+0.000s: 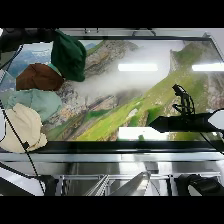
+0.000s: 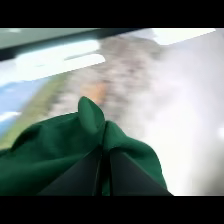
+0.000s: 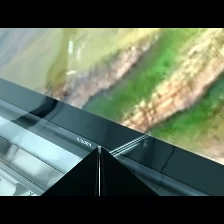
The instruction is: Fold the shirts.
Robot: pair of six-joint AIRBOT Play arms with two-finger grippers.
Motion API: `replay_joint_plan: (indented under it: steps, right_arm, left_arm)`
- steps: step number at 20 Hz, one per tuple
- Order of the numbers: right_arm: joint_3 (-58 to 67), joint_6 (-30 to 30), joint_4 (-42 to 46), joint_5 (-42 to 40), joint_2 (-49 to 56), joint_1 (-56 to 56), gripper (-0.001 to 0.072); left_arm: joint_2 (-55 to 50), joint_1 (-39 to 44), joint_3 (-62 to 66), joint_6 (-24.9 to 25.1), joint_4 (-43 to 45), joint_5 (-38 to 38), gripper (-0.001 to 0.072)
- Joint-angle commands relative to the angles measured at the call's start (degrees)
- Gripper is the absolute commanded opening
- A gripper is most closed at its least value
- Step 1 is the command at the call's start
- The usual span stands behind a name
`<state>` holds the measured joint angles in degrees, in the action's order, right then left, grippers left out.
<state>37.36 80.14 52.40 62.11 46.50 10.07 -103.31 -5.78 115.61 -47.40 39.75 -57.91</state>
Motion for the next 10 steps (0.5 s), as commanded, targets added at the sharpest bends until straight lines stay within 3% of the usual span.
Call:
replay_joint_plan:
  steps: [1,2,3,4,7,8,9,10]
  right_arm:
    - [-0.02,0.0,0.0,0.02,-0.04,0.04,0.0019]
    - [-0.02,0.0,0.0,0.02,-0.04,0.04,0.0019]
    - [-0.02,0.0,0.0,0.02,-0.04,0.04,0.0019]
    - [-0.02,0.0,0.0,0.02,-0.04,0.04,0.0019]
    - [-0.02,0.0,0.0,0.02,-0.04,0.04,0.0019]
    - [-0.02,0.0,0.0,0.02,-0.04,0.04,0.0019]
    - [-0.02,0.0,0.0,0.02,-0.04,0.04,0.0019]
    - [-0.02,0.0,0.0,0.02,-0.04,0.04,0.0018]
  left_arm:
    - [1.38,2.99,-0.11,-9.9,-4.98,-18.27,0.0028]
    - [0.74,4.09,-0.11,-13.05,-4.98,-22.18,0.0028]
    - [0.02,5.25,-0.11,-15.87,-4.92,-25.77,0.0113]
    - [-0.55,6.4,-0.13,-16.61,-4.72,-28.11,0.0247]
    - [-2.21,8.79,-0.11,-19.23,-4.76,-32.61,0.0249]
    - [-2.78,9.33,-0.11,-19.74,-4.74,-33.68,0.0327]
    - [-3.26,9.55,-0.13,-21.05,-4.74,-34.03,0.0611]
    - [-3.67,9.55,-0.11,-23.5,-4.74,-33.88,0.072]
